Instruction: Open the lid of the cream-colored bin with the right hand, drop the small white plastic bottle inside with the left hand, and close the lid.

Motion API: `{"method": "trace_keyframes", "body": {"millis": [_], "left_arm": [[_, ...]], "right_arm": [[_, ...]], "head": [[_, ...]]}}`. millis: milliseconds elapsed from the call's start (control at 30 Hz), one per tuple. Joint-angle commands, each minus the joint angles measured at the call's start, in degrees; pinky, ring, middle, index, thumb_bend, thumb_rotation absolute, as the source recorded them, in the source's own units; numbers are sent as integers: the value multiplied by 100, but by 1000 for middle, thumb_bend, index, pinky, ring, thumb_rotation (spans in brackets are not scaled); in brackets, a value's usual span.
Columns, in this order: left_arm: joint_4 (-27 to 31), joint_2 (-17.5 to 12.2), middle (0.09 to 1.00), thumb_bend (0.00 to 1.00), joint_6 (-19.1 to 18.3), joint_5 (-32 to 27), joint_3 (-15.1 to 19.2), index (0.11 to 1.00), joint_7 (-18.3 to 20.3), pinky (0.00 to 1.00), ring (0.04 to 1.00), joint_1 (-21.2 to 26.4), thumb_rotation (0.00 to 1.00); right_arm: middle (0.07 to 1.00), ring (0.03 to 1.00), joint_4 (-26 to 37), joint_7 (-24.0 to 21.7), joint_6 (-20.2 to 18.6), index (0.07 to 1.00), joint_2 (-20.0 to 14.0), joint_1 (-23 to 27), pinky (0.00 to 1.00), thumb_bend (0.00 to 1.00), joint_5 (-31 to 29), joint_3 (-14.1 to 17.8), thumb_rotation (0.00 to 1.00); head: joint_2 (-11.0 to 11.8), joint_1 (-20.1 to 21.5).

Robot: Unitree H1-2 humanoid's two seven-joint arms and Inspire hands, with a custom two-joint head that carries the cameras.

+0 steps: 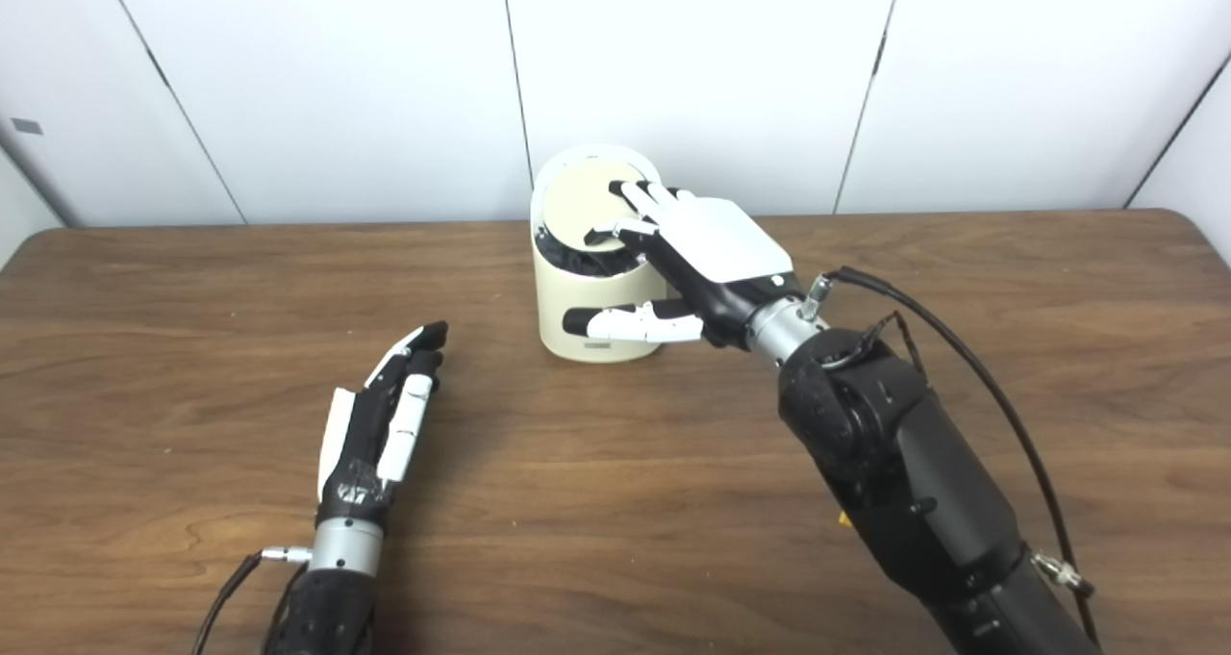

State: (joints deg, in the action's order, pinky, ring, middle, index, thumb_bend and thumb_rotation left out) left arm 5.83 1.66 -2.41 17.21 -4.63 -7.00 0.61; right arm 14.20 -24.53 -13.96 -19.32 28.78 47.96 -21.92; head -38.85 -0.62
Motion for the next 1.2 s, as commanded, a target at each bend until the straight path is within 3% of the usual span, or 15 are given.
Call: {"method": "trace_keyframes", "body": {"millis": [0,200,433,900,1167], "left_arm": [[79,44,873,571,24,9,-28,863,-8,815,864,68,1000],[73,54,876,565,36,0,-32,865,-7,816,866,72,1000],[77,36,875,565,28,21,-38,865,2,816,866,60,1000],[-4,-8,864,577,31,-58,14,867,35,794,839,57,992],[53,-56,872,557,-44,-216,68,869,129,806,849,33,986]], "right_arm": [[1000,1000,13,-159,29,786,-42,98,1000,599,41,-2,1000],[1000,1000,8,-285,-36,793,-49,99,1000,610,51,-3,1000],[1000,1000,117,-125,-34,844,63,73,1000,618,-57,125,1000],[1000,1000,560,440,236,893,259,-205,1000,572,-461,688,1000],[1000,1000,954,759,301,906,253,-709,1000,533,-663,1058,1000]], "head": [[-3,-1],[-1,-18],[4,-12],[31,-27],[15,-4]]}}
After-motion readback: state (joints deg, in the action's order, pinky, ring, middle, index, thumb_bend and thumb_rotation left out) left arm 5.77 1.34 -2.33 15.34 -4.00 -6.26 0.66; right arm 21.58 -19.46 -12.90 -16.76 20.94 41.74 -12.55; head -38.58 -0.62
